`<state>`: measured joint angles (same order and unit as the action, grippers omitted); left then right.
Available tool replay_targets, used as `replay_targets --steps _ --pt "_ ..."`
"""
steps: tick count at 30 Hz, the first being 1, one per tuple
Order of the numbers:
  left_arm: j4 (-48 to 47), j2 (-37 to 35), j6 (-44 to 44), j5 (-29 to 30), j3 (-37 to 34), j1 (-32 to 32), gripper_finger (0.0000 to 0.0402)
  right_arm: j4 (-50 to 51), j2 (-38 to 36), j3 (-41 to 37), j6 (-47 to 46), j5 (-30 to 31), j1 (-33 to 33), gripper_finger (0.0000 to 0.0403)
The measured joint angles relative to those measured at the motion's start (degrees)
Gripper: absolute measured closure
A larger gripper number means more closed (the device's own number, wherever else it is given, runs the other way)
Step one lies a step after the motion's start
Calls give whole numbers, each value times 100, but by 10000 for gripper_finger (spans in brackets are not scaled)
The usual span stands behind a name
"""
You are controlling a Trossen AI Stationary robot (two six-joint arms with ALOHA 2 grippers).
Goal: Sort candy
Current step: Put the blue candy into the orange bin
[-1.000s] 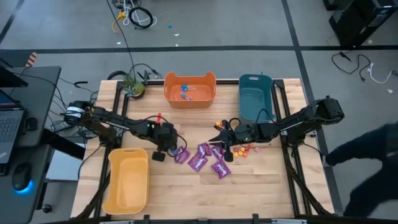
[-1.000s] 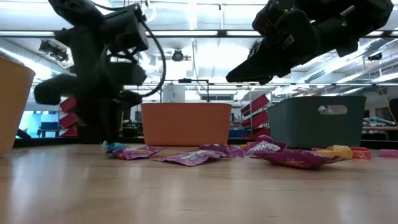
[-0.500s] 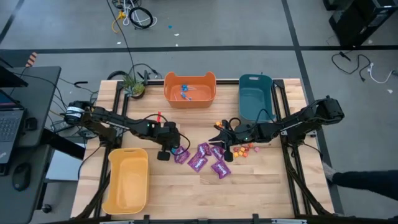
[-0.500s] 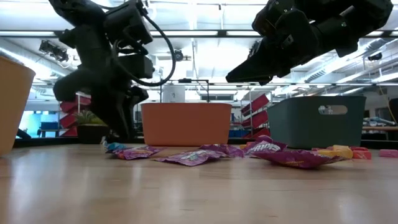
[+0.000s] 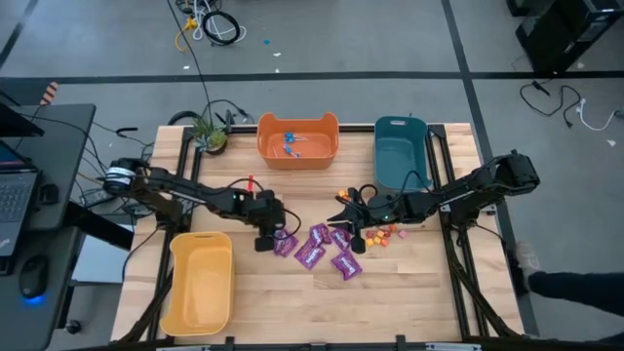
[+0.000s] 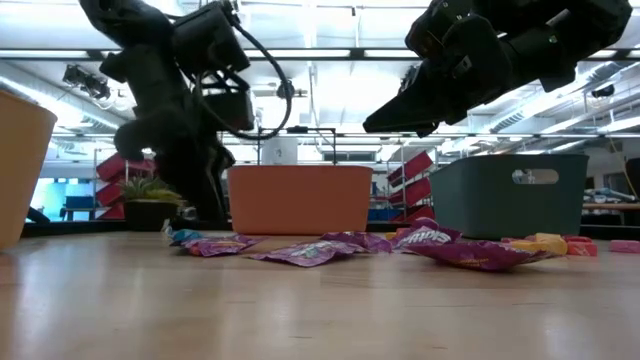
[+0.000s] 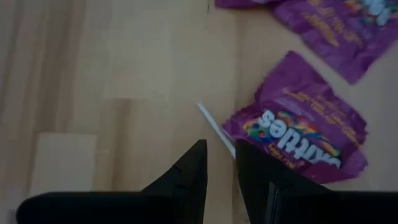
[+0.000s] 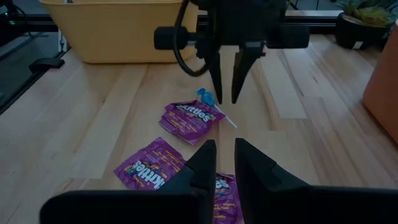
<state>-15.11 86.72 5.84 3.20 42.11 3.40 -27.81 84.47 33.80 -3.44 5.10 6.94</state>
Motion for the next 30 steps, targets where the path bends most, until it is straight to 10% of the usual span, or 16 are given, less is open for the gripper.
replay_targets --steps 30 --pt "-777 193 17 140 1 8 313 -90 0 -4 39 137 0 355"
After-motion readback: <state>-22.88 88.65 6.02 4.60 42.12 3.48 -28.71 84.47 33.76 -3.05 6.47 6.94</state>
